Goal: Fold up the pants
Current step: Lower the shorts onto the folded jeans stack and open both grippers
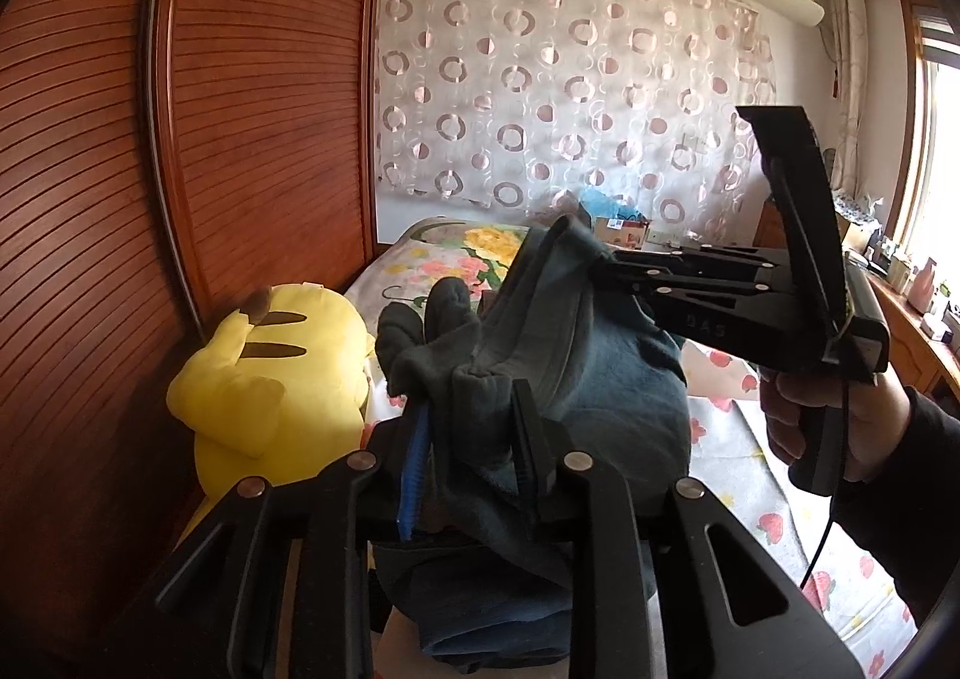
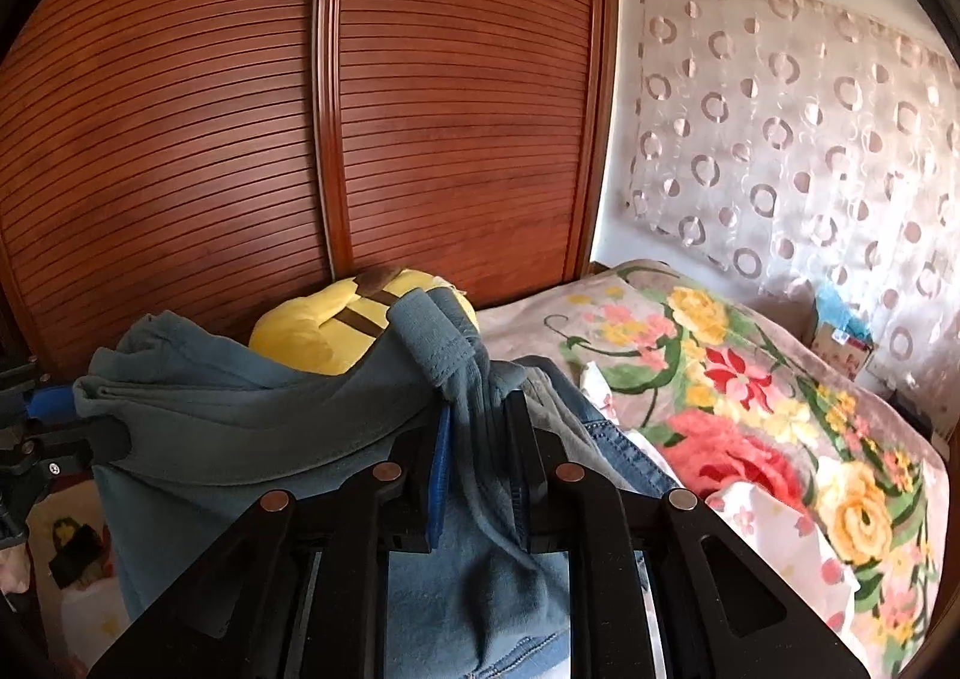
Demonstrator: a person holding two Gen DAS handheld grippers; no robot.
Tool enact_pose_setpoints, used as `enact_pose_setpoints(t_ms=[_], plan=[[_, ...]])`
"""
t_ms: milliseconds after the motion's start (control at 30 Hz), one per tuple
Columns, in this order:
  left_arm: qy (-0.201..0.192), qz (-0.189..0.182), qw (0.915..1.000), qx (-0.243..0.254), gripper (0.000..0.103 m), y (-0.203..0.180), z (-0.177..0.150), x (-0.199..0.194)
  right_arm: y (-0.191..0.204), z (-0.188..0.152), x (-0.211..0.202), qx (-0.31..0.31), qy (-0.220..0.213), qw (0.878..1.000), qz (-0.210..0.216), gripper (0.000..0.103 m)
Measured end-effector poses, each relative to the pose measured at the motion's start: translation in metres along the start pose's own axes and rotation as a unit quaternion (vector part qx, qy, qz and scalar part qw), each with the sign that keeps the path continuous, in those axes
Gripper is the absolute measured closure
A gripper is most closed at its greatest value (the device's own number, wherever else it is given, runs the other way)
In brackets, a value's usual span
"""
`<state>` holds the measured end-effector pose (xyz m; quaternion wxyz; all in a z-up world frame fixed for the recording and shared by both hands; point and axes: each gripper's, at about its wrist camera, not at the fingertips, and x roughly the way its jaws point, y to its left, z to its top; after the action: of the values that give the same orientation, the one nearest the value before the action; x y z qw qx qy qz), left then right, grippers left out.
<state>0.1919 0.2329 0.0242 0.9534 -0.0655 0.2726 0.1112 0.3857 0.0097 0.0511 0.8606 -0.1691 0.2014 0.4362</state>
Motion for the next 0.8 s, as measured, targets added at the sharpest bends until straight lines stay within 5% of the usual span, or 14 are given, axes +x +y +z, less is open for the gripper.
enact_pose_setpoints(t_ms=[100, 367, 800], plan=[[0.000, 0.004, 1.0000, 0.004, 0.066, -0.001, 0.000, -0.002, 0.002, 0.002, -0.004, 0.002, -0.003, 1.000, -0.010, 0.062], [-0.002, -0.007, 0.9997, 0.022, 0.024, 0.003, 0.001, -0.005, 0.007, -0.006, -0.014, 0.012, -0.008, 1.000, 0.010, 0.061], [0.007, -0.014, 0.9995, 0.027, 0.017, 0.005, -0.004, 0.003, -0.004, -0.009, 0.003, 0.025, 0.005, 1.000, -0.006, 0.061]])
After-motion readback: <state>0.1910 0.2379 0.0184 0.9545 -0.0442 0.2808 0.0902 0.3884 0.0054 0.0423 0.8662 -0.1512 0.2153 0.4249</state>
